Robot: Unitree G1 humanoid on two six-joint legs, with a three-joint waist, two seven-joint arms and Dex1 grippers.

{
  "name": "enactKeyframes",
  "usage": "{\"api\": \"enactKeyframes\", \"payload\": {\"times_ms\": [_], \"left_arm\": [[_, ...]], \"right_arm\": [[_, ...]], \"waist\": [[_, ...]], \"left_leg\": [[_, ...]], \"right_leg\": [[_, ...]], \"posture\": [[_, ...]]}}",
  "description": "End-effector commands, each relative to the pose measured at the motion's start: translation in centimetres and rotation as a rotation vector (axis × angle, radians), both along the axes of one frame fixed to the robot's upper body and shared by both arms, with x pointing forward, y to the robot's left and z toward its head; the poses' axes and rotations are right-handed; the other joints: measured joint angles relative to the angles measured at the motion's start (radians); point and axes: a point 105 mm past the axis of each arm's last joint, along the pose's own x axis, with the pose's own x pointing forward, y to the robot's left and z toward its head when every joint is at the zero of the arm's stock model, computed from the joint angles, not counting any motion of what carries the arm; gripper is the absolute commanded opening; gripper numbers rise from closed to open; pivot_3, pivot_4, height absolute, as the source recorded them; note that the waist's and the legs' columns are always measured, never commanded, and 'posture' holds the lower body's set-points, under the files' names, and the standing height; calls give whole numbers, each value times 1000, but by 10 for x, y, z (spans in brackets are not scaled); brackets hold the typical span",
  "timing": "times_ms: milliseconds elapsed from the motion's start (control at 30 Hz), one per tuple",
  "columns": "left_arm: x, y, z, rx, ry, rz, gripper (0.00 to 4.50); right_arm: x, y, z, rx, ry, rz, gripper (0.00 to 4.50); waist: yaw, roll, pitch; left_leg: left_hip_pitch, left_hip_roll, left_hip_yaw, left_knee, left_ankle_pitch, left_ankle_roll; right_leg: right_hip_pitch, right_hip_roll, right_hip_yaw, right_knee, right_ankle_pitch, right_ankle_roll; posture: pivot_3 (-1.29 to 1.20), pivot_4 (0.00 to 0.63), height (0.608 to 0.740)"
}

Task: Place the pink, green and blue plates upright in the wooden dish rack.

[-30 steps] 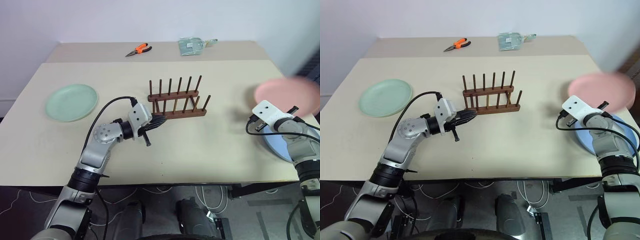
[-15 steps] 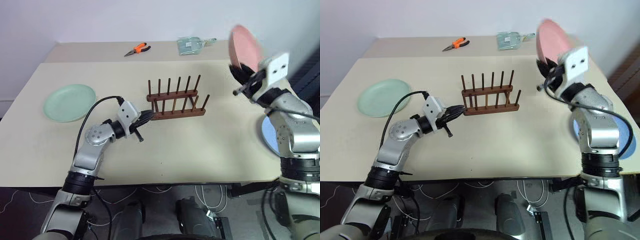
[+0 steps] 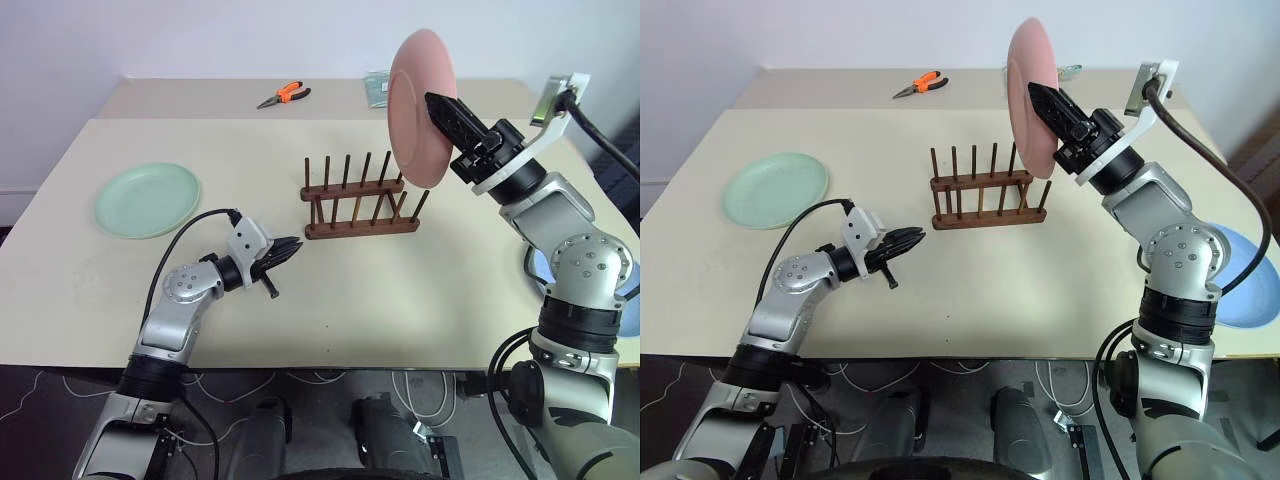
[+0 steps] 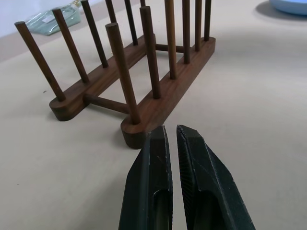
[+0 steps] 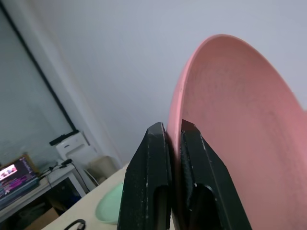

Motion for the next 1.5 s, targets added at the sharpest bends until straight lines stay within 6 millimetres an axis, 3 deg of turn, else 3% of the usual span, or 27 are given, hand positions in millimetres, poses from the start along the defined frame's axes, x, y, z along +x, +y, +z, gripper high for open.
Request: {"api": "enactKeyframes", "payload": {"times_ms": [33,200,300,367,467,533,600,700,767,800,833,933,1000,1067,1133,1233,1433,1500], "left_arm": [[-4,-3,12,-26,-38,-13,288],[-6,-3,12,-21,-33,-16,288],[-6,-4,11,-18,-25,-25,288],[-7,-4,10,-32,1,-34,288],[-1,1,13,-72,35,-2,1132],[2,7,15,-75,29,32,2212],[14,24,19,-67,-13,144,3105],[41,78,33,-105,-83,467,4475],[56,137,44,-167,-117,817,4500],[57,156,45,-190,-119,926,4500],[55,186,46,-228,-106,1093,4500],[40,238,42,-308,-75,1405,4500],[34,252,39,-380,-43,1492,4500],[31,259,32,-560,55,1524,4500],[36,250,19,-743,229,1459,4500],[38,246,7,-914,388,1427,3198],[39,247,5,-1022,437,1425,204],[43,243,9,-1013,427,1395,33]], "right_arm": [[4,-3,-1,5,7,-17,36],[18,-12,-16,58,95,-55,36],[23,-18,-17,66,104,-95,1054],[25,-21,-12,46,79,-138,2095],[28,-33,-3,-70,-4,-278,3597],[27,-41,3,-155,-69,-366,3607],[24,-53,15,-225,-145,-455,3607],[11,-61,37,-317,-281,-518,3607],[-4,-45,44,-438,-382,-459,4153],[-9,-39,44,-478,-408,-433,4460],[-13,-24,38,-568,-435,-388,4460],[-23,9,13,-749,-473,-261,4460],[-30,26,-2,-810,-491,-187,4460],[-36,43,-16,-791,-476,-111,4460],[-44,63,-36,-777,-456,-39,4460],[-49,73,-49,-757,-432,-4,4500],[-47,72,-54,-749,-406,-13,4500],[-44,69,-56,-753,-381,-9,4500]], "waist": [[-1,0,0],[-2,0,0],[-1,0,0],[-2,0,0],[-2,0,0],[-1,0,0],[0,0,0],[0,0,0],[-4,0,0],[-7,0,0],[-10,0,0],[-23,-2,-1],[-23,-2,-1],[-18,-4,0],[-10,-6,0],[6,-8,1],[3,-10,0],[3,-10,0]], "left_leg": [[0,0,0,0,0,0],[0,0,0,0,0,0],[0,0,0,0,0,0],[0,0,0,0,0,0],[0,0,0,0,0,0],[0,0,0,0,0,0],[0,0,0,0,0,0],[0,0,0,0,0,0],[-1,0,0,0,0,0],[-1,0,0,0,0,0],[0,0,0,0,0,0],[0,0,-1,0,0,0],[0,0,-1,0,0,0],[-1,0,-1,1,0,0],[-1,0,-3,2,0,0],[-2,0,-4,3,0,-1],[-2,-1,-4,3,0,-1],[-2,-1,-4,3,0,-1]], "right_leg": [[0,0,0,0,0,0],[0,0,0,0,0,0],[0,0,0,0,0,0],[0,0,0,0,0,0],[0,0,0,0,0,0],[0,0,0,0,0,0],[0,0,0,0,0,0],[-1,0,0,0,0,0],[-1,0,0,0,0,0],[-2,0,0,0,0,1],[-2,1,0,0,0,1],[-1,0,-1,0,0,1],[0,0,-2,0,0,1],[0,-1,-2,0,0,1],[0,-1,-3,0,1,1],[1,-1,-6,0,1,1],[1,-1,-6,0,1,1],[1,-1,-6,0,1,1]], "posture": [[0,150,740],[0,150,740],[0,150,740],[0,150,740],[0,150,740],[0,150,740],[0,150,740],[0,150,740],[0,150,740],[0,150,740],[0,150,740],[0,150,740],[0,150,740],[0,150,740],[0,150,740],[0,150,740],[0,150,740],[0,150,740]]}}
